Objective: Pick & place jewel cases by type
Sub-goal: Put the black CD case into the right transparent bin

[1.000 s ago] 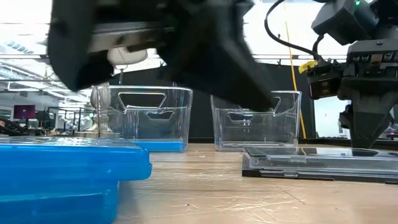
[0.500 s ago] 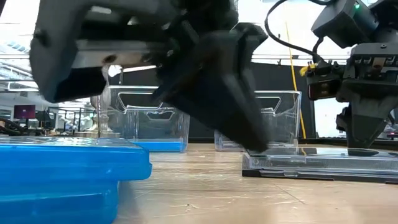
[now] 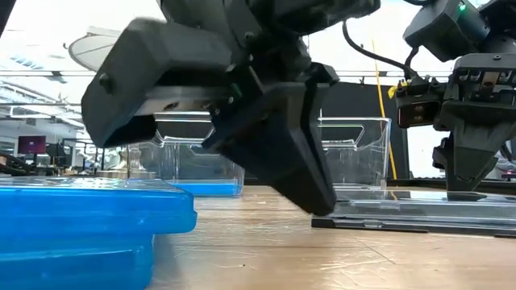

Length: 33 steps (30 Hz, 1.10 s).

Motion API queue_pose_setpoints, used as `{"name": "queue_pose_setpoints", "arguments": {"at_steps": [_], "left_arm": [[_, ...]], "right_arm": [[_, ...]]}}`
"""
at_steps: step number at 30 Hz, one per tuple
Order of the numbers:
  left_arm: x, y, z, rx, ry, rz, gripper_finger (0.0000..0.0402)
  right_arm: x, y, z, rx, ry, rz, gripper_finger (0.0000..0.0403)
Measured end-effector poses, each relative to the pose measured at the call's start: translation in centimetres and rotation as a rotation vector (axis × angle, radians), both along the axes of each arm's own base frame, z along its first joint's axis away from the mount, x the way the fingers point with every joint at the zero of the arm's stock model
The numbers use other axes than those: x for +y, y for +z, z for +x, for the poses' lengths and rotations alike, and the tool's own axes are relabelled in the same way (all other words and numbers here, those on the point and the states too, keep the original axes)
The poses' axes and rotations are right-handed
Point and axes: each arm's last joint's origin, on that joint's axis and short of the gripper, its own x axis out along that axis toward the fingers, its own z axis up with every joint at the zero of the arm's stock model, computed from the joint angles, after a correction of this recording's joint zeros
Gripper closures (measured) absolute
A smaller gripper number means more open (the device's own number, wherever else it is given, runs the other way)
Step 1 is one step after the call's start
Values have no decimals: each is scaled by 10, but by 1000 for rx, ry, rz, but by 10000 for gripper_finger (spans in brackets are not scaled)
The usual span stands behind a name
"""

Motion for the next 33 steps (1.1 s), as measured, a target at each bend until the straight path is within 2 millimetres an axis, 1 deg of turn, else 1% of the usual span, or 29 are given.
{"name": "queue_pose_setpoints", "arguments": {"at_steps": [3,10,14,18,21,25,28,33], "left_arm": [[2,-6,3,6,-5,0,372],[7,-7,6,-2,9,6,397],[7,-7,7,-12,3,5,386],[9,-7,9,-22,12,-2,371],[9,-7,11,-41,9,-7,373],[10,-9,13,-52,10,-11,389],[11,-9,13,-52,10,-12,397],[13,-12,16,-57,25,-12,377]], "right_arm": [[0,0,0,-1,4,-1,204],[2,0,-1,20,27,38,204],[2,-3,-3,34,20,66,204],[0,-10,-9,41,3,89,204],[-1,-17,-14,-1,-21,127,204],[-1,-24,-20,-85,-31,212,204],[-2,-27,-23,-110,-37,254,206],[2,-26,-24,-107,3,302,229]]}}
